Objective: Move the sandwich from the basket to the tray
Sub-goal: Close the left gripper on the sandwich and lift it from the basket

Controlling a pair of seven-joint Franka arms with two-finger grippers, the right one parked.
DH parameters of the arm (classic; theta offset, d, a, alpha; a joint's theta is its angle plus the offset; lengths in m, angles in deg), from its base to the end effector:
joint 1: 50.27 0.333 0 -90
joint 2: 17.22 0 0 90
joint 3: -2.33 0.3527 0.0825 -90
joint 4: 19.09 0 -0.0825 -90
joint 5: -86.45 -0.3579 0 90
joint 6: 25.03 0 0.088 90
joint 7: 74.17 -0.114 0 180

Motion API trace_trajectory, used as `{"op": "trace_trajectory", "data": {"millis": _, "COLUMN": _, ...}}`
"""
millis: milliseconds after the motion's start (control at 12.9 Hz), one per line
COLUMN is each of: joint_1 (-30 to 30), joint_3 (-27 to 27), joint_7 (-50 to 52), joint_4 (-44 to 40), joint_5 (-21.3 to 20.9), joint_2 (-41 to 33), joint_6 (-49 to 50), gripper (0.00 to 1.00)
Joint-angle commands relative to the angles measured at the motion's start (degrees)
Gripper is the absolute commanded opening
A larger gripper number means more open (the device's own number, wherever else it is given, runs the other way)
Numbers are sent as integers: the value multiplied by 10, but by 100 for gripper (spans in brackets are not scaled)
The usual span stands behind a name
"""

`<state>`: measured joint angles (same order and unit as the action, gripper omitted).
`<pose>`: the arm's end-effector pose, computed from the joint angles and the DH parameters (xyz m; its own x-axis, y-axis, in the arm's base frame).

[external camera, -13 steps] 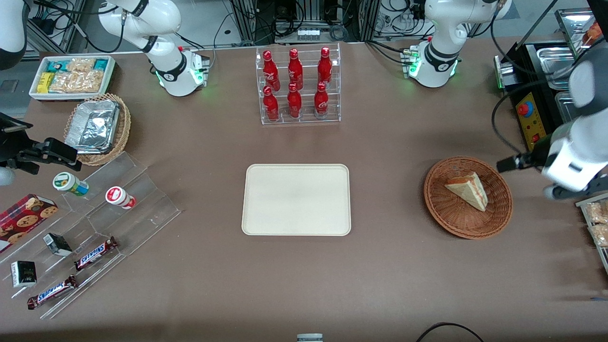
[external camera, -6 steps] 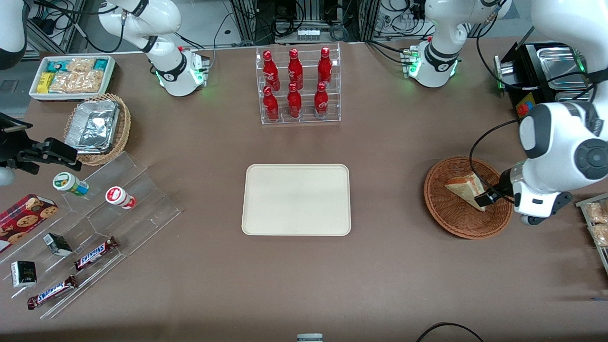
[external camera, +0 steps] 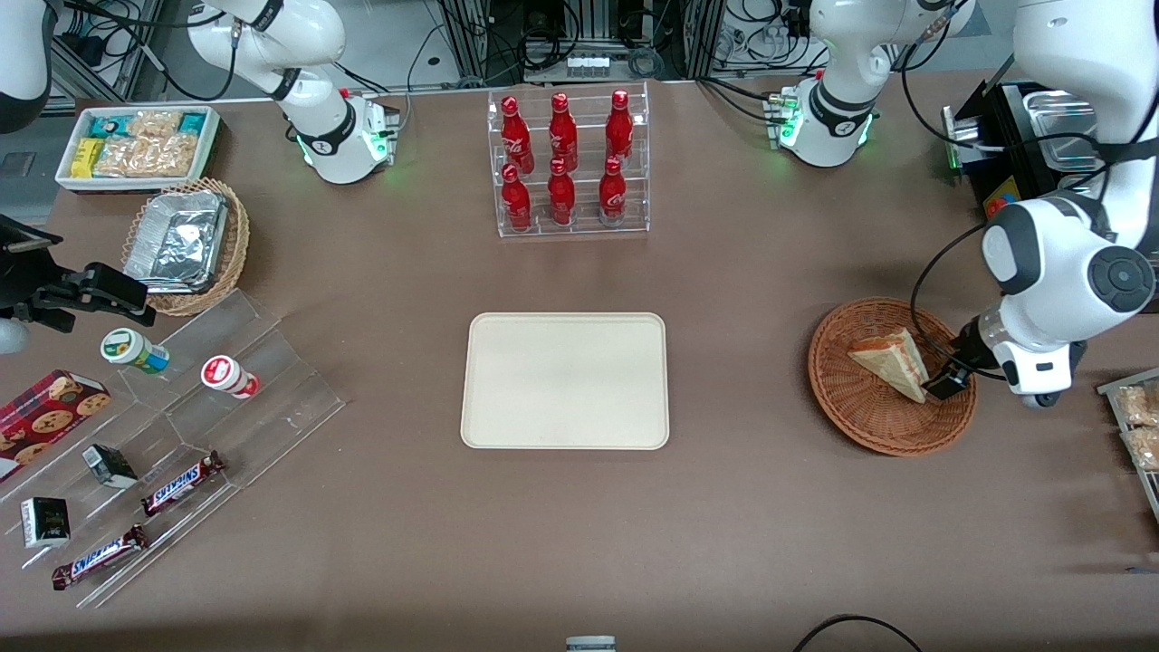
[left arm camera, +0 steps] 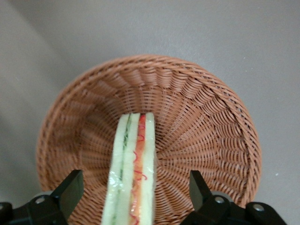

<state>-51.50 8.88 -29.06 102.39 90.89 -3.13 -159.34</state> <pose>0.5588 0.0483 0.3421 0.5962 0.8022 -0.0332 0.8027 -0.5964 0.0043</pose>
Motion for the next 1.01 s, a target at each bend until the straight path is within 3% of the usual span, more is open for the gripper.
{"op": "trace_trajectory", "data": {"millis": 0, "joint_1": -9, "joint_3": 0, "joint_7": 30, "joint_4": 18, "joint_5": 14, "joint_2": -8, "joint_6": -15, "gripper": 100}}
{"op": "trace_trajectory", "data": {"millis": 776, "joint_1": -33, "joint_3": 0, "joint_7": 45, "joint_4": 50, "joint_5": 13, "joint_2": 41, "joint_6": -42, "gripper": 98}}
{"op": "trace_trajectory", "data": {"millis": 853, "joint_1": -40, "joint_3": 0, "joint_7": 51, "joint_4": 49, "joint_5": 13, "joint_2": 47, "joint_6": -47, "gripper": 90}}
{"op": "trace_trajectory", "data": {"millis": 931, "joint_1": -40, "joint_3": 0, "joint_7": 51, "joint_4": 48, "joint_5": 13, "joint_2": 50, "joint_6": -47, "gripper": 71}}
